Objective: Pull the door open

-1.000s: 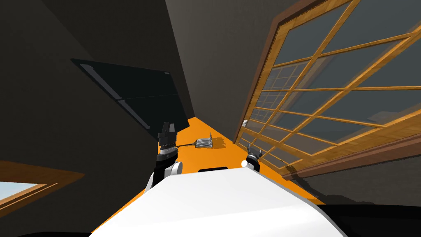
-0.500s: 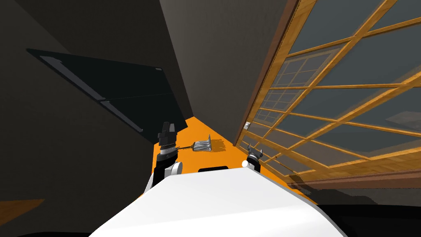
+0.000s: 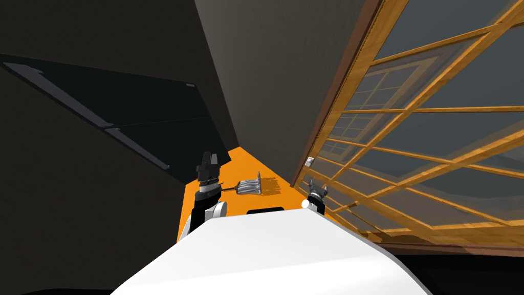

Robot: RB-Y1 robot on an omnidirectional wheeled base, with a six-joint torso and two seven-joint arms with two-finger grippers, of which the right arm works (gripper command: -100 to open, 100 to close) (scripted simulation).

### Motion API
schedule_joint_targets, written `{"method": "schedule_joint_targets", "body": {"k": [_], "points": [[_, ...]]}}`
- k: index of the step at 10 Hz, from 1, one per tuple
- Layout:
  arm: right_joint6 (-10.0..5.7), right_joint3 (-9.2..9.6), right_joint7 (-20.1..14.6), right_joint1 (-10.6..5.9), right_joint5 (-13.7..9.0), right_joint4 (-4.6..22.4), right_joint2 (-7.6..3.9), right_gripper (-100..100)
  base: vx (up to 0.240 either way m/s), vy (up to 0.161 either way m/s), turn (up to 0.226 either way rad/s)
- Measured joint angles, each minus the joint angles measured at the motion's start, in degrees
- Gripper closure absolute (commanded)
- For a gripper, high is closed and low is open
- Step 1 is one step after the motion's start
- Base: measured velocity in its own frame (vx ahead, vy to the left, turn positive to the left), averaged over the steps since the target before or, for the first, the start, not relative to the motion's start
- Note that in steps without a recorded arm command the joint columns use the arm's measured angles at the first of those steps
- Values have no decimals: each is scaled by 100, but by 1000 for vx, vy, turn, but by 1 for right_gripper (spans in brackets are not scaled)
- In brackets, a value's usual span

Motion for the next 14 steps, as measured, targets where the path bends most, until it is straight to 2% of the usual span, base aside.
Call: {"method": "schedule_joint_targets", "body": {"k": [6, 14], "points": [[-9, 1, -44, -4, 2, 12, -23, -100, 215, -79, -9], [-10, -1, -65, -3, 5, 11, -38, -100, 159, -95, -5]]}}
